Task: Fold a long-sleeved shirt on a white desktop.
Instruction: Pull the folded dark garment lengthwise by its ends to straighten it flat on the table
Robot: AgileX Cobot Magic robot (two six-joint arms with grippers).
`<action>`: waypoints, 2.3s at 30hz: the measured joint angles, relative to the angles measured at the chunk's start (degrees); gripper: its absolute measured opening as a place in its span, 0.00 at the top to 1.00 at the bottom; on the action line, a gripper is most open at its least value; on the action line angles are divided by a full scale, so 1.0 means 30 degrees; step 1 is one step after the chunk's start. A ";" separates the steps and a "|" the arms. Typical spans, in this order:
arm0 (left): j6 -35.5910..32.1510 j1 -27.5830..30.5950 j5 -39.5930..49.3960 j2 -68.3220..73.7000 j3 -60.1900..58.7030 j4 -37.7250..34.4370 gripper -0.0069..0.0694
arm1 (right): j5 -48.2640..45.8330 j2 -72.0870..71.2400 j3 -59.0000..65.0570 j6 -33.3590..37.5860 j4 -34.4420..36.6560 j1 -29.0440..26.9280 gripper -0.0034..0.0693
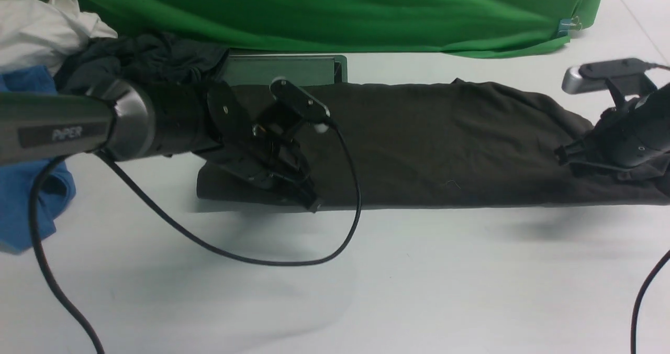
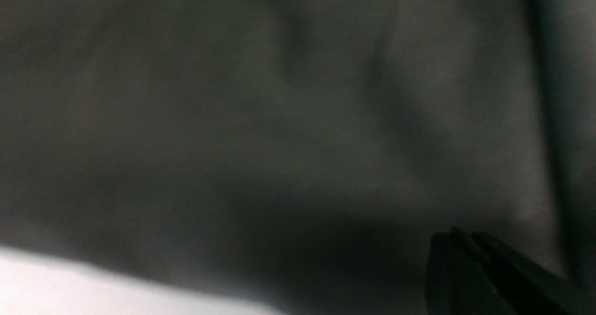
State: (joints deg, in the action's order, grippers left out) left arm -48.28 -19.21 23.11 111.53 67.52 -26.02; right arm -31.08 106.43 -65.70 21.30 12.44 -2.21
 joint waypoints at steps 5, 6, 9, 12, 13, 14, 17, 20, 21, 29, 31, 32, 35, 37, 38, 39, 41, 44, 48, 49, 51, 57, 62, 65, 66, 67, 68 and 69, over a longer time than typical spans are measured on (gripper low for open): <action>0.0161 0.0264 -0.0206 0.0135 -0.0024 0.0087 0.89 | 0.2717 0.0610 0.0000 0.0297 -0.0262 -0.1085 0.93; 0.0205 0.0306 -0.0232 0.0135 -0.0024 0.0087 0.89 | 0.3159 0.0728 0.0000 0.0396 -0.0316 -0.1195 0.93; 0.0273 0.0371 -0.0330 0.0135 -0.0024 0.0317 0.89 | 0.6372 0.1374 0.0000 0.0821 -0.0702 -0.1558 0.92; 0.0291 0.0371 -0.0432 0.0135 -0.0024 0.0446 0.89 | 1.1246 0.2246 -0.0017 0.1177 -0.0846 -0.1816 0.91; 0.0291 0.0371 -0.0432 0.0135 -0.0024 0.0446 0.89 | 1.1245 0.2290 -0.0017 0.1177 -0.0846 -0.1840 0.91; 0.0291 0.0371 -0.0493 0.0135 -0.0024 0.0490 0.89 | 1.3326 0.2606 -0.0175 0.1267 -0.0798 -0.2049 0.88; 0.0291 0.0371 -0.0514 0.0135 -0.0024 0.0586 0.89 | 1.3469 0.2426 -0.0885 0.1293 -0.0680 -0.2344 0.82; 0.0291 0.0371 -0.0514 0.0135 -0.0024 0.0787 0.89 | 1.2312 0.1769 -0.1137 0.1293 -0.0664 -0.2503 0.78; 0.0291 0.0371 -0.0473 0.0135 -0.0024 0.0864 0.89 | 1.1014 0.1091 -0.1175 0.1293 -0.0664 -0.2545 0.76; 0.0313 0.0430 -0.0216 -0.0805 -0.0152 0.1134 0.89 | 0.1641 -0.1181 -0.1816 -0.0250 -0.0664 -0.4283 0.56; 0.0313 0.0430 -0.0242 -0.1401 -0.0152 0.1134 0.89 | 0.0505 -0.0879 -0.2079 -0.0921 -0.0664 -0.4915 0.39; 0.0313 0.0430 -0.0242 -0.1686 -0.0152 0.1082 0.89 | 0.0084 -0.0739 -0.2195 -0.1170 -0.0664 -0.5140 0.34; 0.0313 0.0382 -0.0261 -0.2949 -0.0152 0.0533 0.89 | -0.1112 0.0251 -0.2644 -0.1610 -0.0664 -0.5743 0.16; 0.0313 0.0193 -0.0329 -0.4254 -0.0152 0.0291 0.89 | -0.1594 0.1077 -0.3153 -0.1776 -0.0664 -0.5995 0.13; 0.0313 0.0060 -0.0368 -0.4928 -0.0152 0.0227 0.89 | -0.1801 0.1513 -0.3467 -0.1846 -0.0646 -0.6089 0.13; 0.0313 0.0028 -0.0368 -0.5069 -0.0152 0.0228 0.89 | -0.1859 0.1688 -0.3531 -0.1849 -0.0634 -0.6091 0.13; 0.0313 -0.0300 -0.0368 -0.6494 -0.0152 0.0128 0.89 | -0.2360 0.2416 -0.4209 -0.1894 -0.0614 -0.6125 0.13; 0.0313 -0.0738 -0.0446 -0.8538 -0.0152 -0.0079 0.89 | -0.2671 0.3375 -0.4994 -0.1894 -0.0516 -0.6125 0.13; 0.0421 -0.0986 -0.0637 -1.1962 -0.0404 -0.0325 0.89 | -0.2697 0.4264 -0.5608 -0.1837 -0.0485 -0.6125 0.12; 0.0421 -0.0986 -0.0637 -1.2085 -0.0441 -0.0325 0.89 | -0.2697 0.4318 -0.5626 -0.1820 -0.0485 -0.6125 0.12; 0.0426 -0.0986 -0.0637 -1.2932 -0.0733 -0.0339 0.89 | -0.2697 0.4515 -0.5643 -0.1728 -0.0485 -0.6125 0.12; 0.0443 -0.0986 -0.0988 -1.5898 -0.2802 -0.0345 0.89 | -0.2538 0.4957 -0.5938 -0.1391 -0.0525 -0.6049 0.20; 0.0952 -0.0986 -0.1032 -1.7518 -0.4634 -0.0345 0.89 | -0.2638 0.4978 -0.5958 -0.1350 -0.0547 -0.5537 0.54; 0.1189 -0.0986 -0.1093 -1.8497 -0.5651 -0.0345 0.89 | -0.2694 0.4978 -0.5958 -0.1286 -0.0485 -0.5172 0.78; 0.1209 -0.0986 -0.1119 -1.8928 -0.6037 -0.0292 0.89 | -0.2694 0.4936 -0.5958 -0.1135 -0.0447 -0.5119 0.82; 0.1209 -0.0986 -0.1156 -1.9122 -0.6200 -0.0292 0.89 | -0.2717 0.4905 -0.5958 -0.1010 -0.0447 -0.5123 0.82; 0.1223 -0.0986 -0.1175 -1.9502 -0.6475 -0.0292 0.89 | -0.2812 0.4771 -0.5936 -0.0963 -0.0471 -0.5147 0.82; 0.1223 -0.0986 -0.1200 -1.9632 -0.6558 -0.0292 0.89 | -0.2884 0.4742 -0.5936 -0.0944 -0.0522 -0.5170 0.82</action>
State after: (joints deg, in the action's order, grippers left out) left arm -44.61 -22.17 19.51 52.64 47.85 -26.90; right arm -39.73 120.65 -83.51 18.47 10.87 -17.72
